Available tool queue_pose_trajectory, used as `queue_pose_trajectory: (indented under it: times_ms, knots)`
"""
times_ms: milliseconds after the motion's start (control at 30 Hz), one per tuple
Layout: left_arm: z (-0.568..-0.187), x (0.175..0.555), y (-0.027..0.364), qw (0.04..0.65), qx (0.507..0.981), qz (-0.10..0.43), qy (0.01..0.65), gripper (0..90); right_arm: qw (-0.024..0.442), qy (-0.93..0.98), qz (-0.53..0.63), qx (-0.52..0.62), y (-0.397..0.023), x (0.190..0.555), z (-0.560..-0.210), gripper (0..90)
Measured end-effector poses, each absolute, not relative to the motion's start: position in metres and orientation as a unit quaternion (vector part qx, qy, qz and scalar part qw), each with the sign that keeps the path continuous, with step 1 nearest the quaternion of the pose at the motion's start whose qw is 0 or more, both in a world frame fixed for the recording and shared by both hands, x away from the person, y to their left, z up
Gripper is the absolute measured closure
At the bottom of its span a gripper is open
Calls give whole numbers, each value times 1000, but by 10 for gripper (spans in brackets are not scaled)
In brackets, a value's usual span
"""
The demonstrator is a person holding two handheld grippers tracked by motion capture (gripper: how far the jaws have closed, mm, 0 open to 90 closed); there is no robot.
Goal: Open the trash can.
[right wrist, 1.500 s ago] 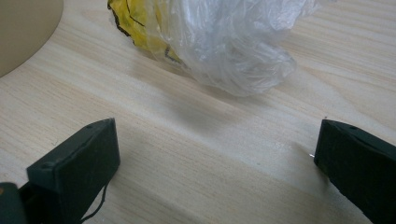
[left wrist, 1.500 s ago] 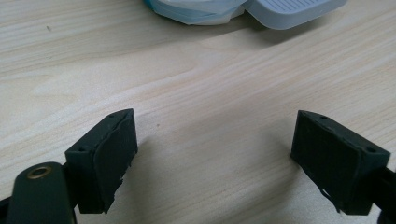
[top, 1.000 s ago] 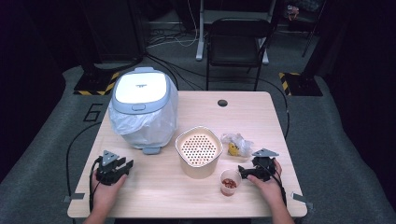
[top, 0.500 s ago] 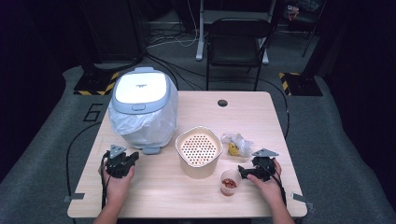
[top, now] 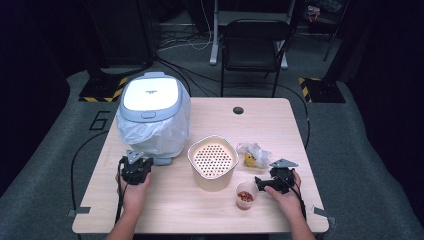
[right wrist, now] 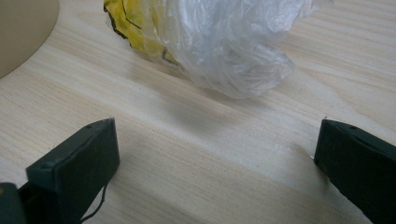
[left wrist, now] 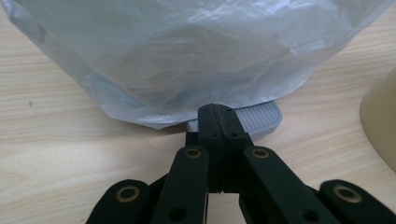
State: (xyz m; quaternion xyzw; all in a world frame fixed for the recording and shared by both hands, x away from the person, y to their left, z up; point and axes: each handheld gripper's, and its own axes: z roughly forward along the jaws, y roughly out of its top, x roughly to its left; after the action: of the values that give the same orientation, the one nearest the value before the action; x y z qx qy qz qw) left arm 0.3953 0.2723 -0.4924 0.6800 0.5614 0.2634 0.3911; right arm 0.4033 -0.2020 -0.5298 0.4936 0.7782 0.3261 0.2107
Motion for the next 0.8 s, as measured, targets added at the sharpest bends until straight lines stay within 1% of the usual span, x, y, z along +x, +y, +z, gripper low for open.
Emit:
queue_pose_trajectory:
  times_ms: [67,167,233,267,300,333,367,533,567,600,633,667,700,733,800]
  knots:
    - [-493,396,269,393,677,271,560,900,211,779,326,493,-202,403,-530,0]
    - [-495,400,263,400,670,257,570,900,210,777,327,495,-202,403,-530,0]
    - [-494,402,262,396,688,245,556,900,211,779,325,492,-202,403,-530,0]
    - [-495,404,258,397,690,245,553,900,211,779,325,493,-202,403,-530,0]
    - [-496,404,256,382,698,256,549,900,211,779,325,493,-202,403,-530,0]
    - [-497,407,253,375,704,253,547,900,211,779,325,493,-202,403,-530,0]
    - [-497,408,253,381,704,245,548,900,211,779,326,493,-202,403,-530,0]
    - [-501,416,251,378,700,244,555,879,210,777,327,495,-202,403,-530,0]
    - [-504,418,246,395,681,240,567,893,211,779,325,492,-202,403,-530,0]
    - [-503,418,246,384,687,254,562,886,210,778,326,494,-202,403,-530,0]
    - [-503,419,248,374,698,262,551,872,211,779,326,492,-202,403,-530,0]
    - [-505,419,245,379,689,265,557,862,210,777,327,495,-202,403,-530,0]
    - [-505,419,246,354,701,283,551,768,210,777,327,495,-202,403,-530,0]
    - [-505,418,246,357,695,282,556,733,210,777,327,495,-202,403,-530,0]
    - [-505,418,246,357,693,280,560,736,210,777,327,496,-202,403,-530,0]
